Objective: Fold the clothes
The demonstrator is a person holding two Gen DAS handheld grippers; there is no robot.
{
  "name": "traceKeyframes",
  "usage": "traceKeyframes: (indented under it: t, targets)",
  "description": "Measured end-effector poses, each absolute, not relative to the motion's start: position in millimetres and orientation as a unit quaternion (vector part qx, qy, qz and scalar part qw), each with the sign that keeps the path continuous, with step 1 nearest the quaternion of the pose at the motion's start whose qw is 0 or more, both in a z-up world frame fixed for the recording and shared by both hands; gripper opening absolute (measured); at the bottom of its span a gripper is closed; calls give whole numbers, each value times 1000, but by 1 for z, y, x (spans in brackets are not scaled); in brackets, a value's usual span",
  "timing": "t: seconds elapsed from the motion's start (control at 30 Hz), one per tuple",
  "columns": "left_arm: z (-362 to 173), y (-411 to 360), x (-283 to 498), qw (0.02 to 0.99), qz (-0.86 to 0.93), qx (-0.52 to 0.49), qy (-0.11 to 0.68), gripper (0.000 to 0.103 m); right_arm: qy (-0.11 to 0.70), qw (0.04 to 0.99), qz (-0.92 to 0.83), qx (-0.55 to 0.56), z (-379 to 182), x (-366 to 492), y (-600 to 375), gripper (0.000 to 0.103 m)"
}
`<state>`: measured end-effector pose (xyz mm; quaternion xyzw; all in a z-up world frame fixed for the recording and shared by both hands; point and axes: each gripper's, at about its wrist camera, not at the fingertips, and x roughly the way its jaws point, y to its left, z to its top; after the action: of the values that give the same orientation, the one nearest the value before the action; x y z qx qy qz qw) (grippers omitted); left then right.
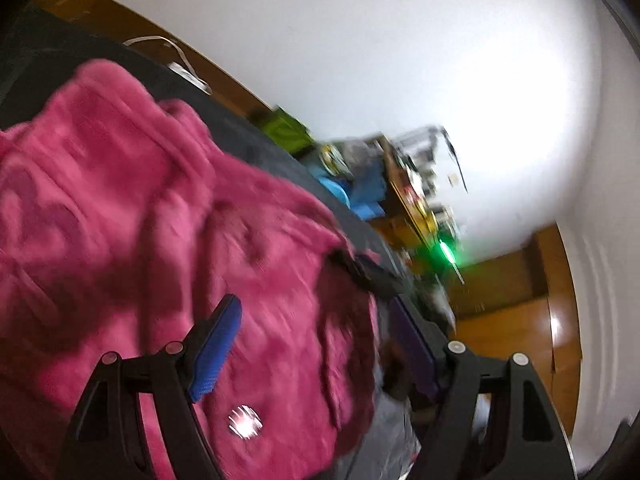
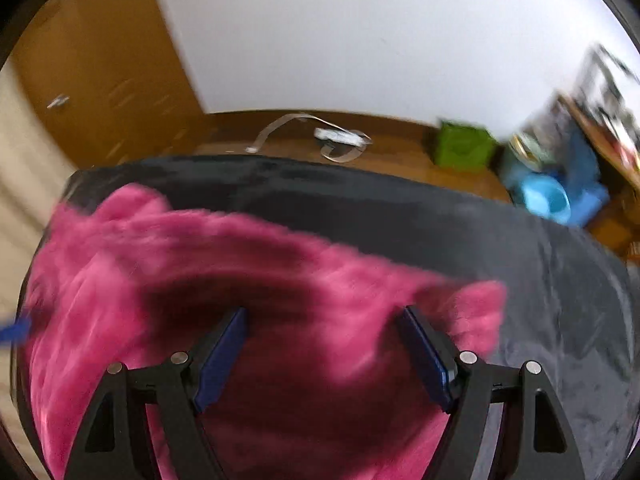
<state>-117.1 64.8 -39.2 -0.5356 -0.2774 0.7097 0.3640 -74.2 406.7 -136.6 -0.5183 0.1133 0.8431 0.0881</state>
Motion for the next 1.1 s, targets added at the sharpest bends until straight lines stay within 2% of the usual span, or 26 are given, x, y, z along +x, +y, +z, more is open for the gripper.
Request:
traceKeyframes:
  t: [0.13,0.3,0.47,0.57,0.67,0.8,0.9,1.1]
  targets:
    - [-51,76,-106,362,723,-548,-216,80,97,86,838,-531,-149,-74,404,87]
    - [-88,80,-121,331,717,-575,-214,80,85,84,839,-531,-144,-69,402,87]
    - [-80,83,-120,338,718,-574,-202,80,94,72,860,-496,-109,-35,396,87]
    - [-70,79,-119,336,715,-572,-219,80,121,74,865,-482,-97,1,400,87]
    - [-53,70,-112,344,725,-555,-220,80,184,92,856,-475,-100,49,420,87]
    - [-35,61,-99,348,748,-532,-191,80,247,102,836,-479,-114,97,441,87]
    - [-42,56,-91,327,759,-540,-158,80,288,91,823,-481,-125,116,447,87]
    - [-59,48,-77,281,780,-552,-91,80,331,48,813,-476,-146,110,442,87]
